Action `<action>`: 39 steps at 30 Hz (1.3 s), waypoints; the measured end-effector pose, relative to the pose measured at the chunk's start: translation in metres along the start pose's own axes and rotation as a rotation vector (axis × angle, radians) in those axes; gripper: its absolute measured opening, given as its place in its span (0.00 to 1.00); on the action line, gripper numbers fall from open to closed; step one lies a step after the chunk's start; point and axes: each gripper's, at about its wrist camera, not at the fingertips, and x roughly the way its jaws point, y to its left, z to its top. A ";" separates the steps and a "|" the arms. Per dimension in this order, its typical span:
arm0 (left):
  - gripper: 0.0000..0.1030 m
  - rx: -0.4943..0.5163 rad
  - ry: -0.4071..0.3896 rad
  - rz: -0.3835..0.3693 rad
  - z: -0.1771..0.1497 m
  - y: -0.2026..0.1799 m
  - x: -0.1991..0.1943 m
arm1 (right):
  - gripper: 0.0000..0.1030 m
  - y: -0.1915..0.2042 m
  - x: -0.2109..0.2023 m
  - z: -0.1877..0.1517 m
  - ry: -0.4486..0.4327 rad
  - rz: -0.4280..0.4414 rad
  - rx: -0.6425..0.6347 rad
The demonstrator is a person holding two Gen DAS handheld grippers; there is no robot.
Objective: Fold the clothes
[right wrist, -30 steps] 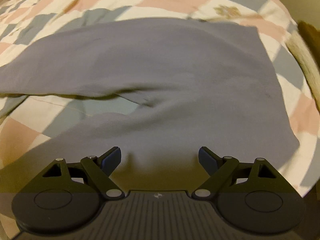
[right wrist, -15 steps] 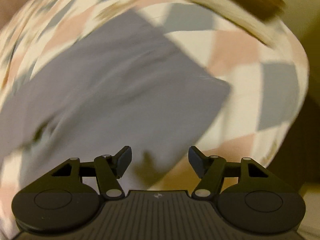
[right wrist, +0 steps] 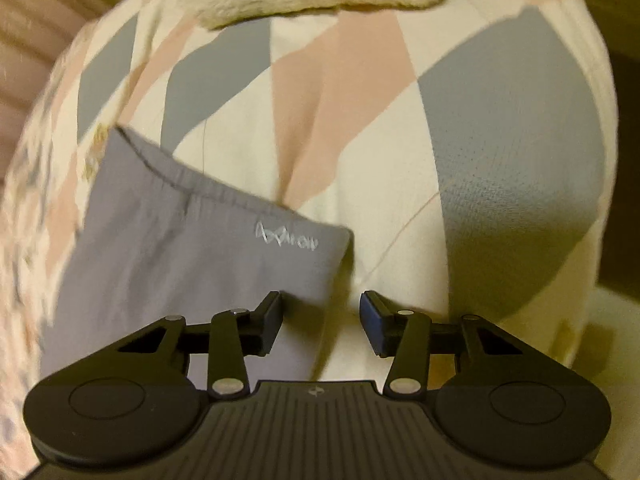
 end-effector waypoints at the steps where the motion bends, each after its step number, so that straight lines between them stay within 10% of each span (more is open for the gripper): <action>1: 0.27 -0.051 -0.014 -0.024 0.001 0.006 0.000 | 0.46 -0.002 0.001 0.002 0.006 0.017 0.017; 8: 0.30 -0.324 -0.135 -0.116 0.029 0.039 0.016 | 0.43 -0.002 0.000 0.002 0.031 0.019 -0.031; 17: 0.31 -0.325 -0.177 -0.031 0.072 0.049 0.039 | 0.43 0.008 0.000 -0.011 0.025 0.001 -0.019; 20: 0.32 -0.326 -0.170 -0.022 0.077 0.053 0.047 | 0.26 0.014 -0.001 -0.012 0.003 0.001 -0.020; 23: 0.30 -0.288 -0.168 -0.003 0.080 0.047 0.052 | 0.08 0.020 -0.002 -0.012 -0.021 0.002 -0.021; 25: 0.00 -0.246 -0.183 0.016 0.080 0.043 0.045 | 0.04 0.024 -0.003 -0.012 -0.037 0.003 -0.021; 35: 0.00 0.032 -0.326 0.010 0.078 0.024 -0.046 | 0.02 0.029 -0.062 0.007 -0.056 0.021 -0.132; 39: 0.00 0.165 -0.262 0.208 0.065 0.030 -0.007 | 0.03 0.022 -0.031 0.002 0.021 -0.071 -0.207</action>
